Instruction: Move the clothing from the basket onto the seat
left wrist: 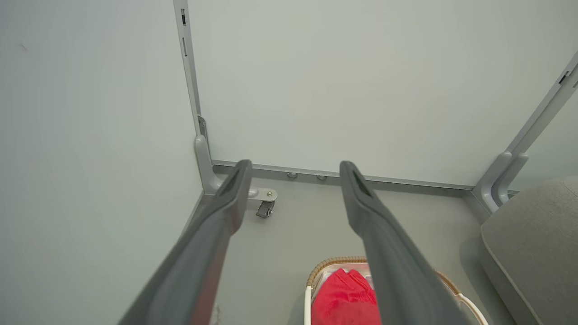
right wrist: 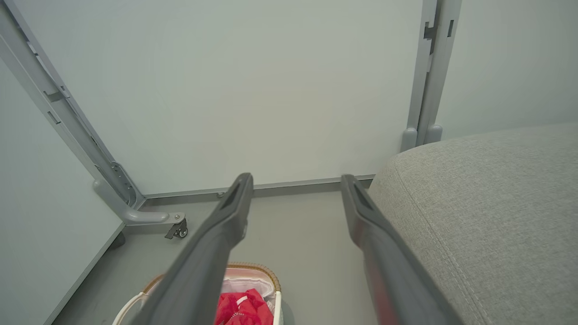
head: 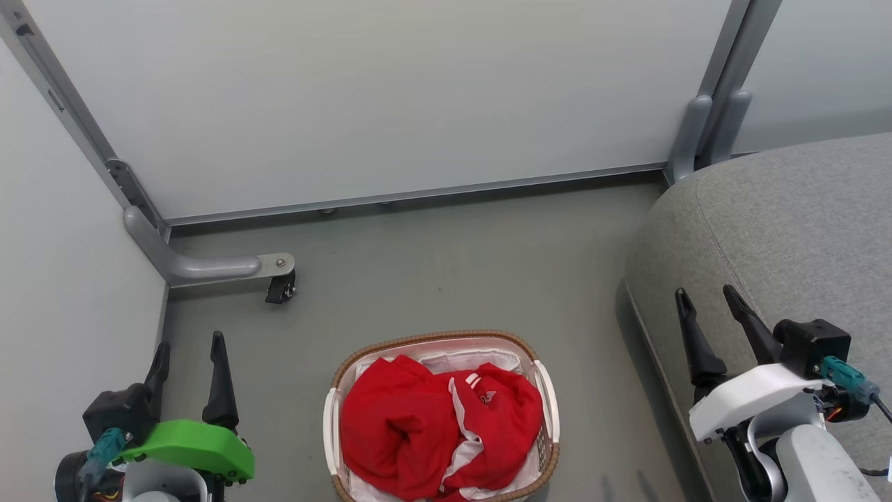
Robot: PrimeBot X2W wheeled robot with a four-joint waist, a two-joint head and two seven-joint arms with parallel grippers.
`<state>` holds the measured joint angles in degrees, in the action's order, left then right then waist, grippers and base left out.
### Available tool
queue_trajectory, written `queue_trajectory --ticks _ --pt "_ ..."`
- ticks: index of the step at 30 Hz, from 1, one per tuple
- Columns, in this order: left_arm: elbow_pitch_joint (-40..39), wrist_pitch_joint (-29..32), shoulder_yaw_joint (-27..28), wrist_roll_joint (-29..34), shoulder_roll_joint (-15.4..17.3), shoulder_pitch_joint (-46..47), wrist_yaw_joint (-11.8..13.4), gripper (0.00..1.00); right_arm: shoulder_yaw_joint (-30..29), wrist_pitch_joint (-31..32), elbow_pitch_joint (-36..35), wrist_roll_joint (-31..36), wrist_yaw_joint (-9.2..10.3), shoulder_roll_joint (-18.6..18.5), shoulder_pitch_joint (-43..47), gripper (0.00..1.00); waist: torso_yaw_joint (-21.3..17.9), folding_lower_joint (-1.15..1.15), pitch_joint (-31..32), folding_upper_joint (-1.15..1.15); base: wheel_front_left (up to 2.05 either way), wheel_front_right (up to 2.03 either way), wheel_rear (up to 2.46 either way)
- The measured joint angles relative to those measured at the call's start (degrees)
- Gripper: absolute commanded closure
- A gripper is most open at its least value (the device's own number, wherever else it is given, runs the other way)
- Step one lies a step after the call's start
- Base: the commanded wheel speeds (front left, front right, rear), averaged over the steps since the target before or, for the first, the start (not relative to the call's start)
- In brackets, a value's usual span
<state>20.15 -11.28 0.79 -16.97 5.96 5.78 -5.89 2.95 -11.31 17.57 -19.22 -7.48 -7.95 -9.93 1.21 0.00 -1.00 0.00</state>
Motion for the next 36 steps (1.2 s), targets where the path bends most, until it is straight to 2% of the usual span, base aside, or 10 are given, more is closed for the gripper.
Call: queue_trajectory --ticks 22,36 --pt "0.5 -2.7 0.6 9.5 -1.8 -1.9 -1.0 0.00 0.5 -2.6 0.3 9.8 -0.01 0.4 1.0 0.00 -0.9 0.00 -0.9 0.00 0.00 0.00 0.00" --pt "3.2 -3.9 -3.7 12.5 -2.3 6.7 -1.4 0.00 1.8 -3.8 -3.2 14.8 -0.03 2.4 -5.9 0.00 -3.3 0.00 -10.5 0.00 0.00 0.00 0.00"
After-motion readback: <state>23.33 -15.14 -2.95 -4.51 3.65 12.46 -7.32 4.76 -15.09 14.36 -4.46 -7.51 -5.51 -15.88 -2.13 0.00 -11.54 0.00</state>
